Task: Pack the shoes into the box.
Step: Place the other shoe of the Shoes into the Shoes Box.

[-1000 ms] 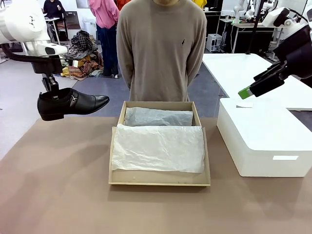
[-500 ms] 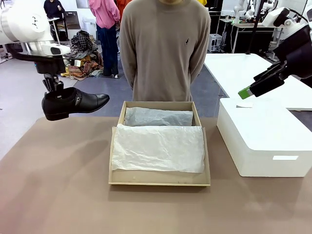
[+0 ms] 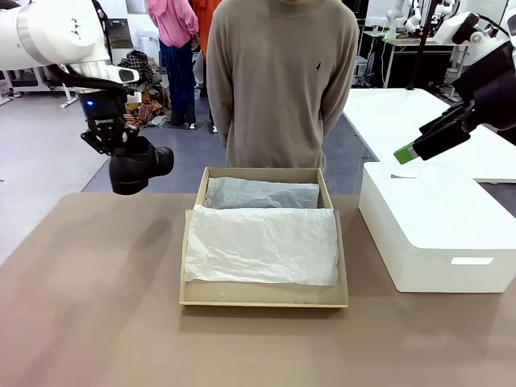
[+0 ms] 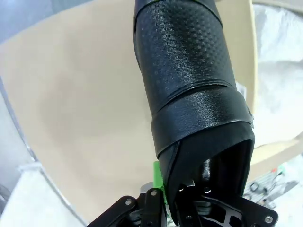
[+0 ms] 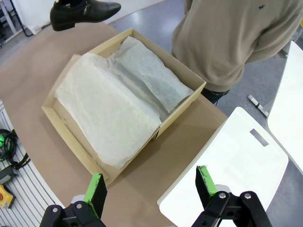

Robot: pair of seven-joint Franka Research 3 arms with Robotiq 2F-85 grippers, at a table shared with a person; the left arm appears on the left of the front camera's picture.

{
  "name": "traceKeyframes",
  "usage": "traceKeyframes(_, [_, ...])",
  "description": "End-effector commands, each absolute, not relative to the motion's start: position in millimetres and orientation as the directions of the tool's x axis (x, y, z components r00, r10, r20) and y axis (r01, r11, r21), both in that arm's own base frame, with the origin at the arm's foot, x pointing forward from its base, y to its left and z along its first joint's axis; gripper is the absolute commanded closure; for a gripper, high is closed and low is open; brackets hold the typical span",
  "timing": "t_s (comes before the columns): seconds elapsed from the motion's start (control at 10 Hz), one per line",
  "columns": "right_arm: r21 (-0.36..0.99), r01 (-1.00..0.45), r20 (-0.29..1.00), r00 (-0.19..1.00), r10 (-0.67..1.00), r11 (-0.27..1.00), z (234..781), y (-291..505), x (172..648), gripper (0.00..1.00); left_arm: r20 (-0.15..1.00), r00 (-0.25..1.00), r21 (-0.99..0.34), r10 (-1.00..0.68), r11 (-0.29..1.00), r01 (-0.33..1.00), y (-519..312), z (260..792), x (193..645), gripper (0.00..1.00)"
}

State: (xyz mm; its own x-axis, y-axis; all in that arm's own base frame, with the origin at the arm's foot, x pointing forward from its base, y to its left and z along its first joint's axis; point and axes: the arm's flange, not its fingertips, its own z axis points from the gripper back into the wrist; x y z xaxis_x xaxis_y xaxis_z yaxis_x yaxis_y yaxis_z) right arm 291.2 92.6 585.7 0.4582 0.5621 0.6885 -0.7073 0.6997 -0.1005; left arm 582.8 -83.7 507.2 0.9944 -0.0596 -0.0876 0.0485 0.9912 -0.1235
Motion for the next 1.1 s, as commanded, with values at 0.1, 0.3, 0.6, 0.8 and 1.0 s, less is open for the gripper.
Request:
traceKeyframes(0.1, [-0.095, -0.712, 0.692, 0.455, 0.560, 0.696, 585.8, 92.6, 291.4, 0.00, -0.088, 0.994, -0.123, -0.060, 0.991, 0.049, -83.7, 507.2, 582.8, 1.00])
traceKeyframes(0.3, [-0.095, -0.712, 0.692, 0.455, 0.560, 0.696, 585.8, 92.6, 291.4, 0.00, -0.088, 0.994, -0.123, -0.060, 0.991, 0.049, -83.7, 507.2, 582.8, 1.00])
traceKeyframes(0.6, [-0.095, -0.712, 0.692, 0.455, 0.560, 0.696, 585.8, 92.6, 291.4, 0.00, -0.092, 0.995, -0.124, -0.041, 0.992, 0.029, -87.8, 499.5, 581.9, 1.00])
traceKeyframes(0.8, [-0.095, -0.712, 0.692, 0.455, 0.560, 0.696, 585.8, 92.6, 291.4, 0.00, -0.031, 0.992, -0.104, 0.122, 0.987, -0.125, -125.5, 504.5, 574.9, 1.00])
traceKeyframes(1.0, [-0.095, -0.712, 0.692, 0.455, 0.560, 0.696, 585.8, 92.6, 291.4, 0.00, -0.040, 0.966, -0.154, 0.257, 0.953, -0.260, -171.6, 516.2, 563.5, 1.00])
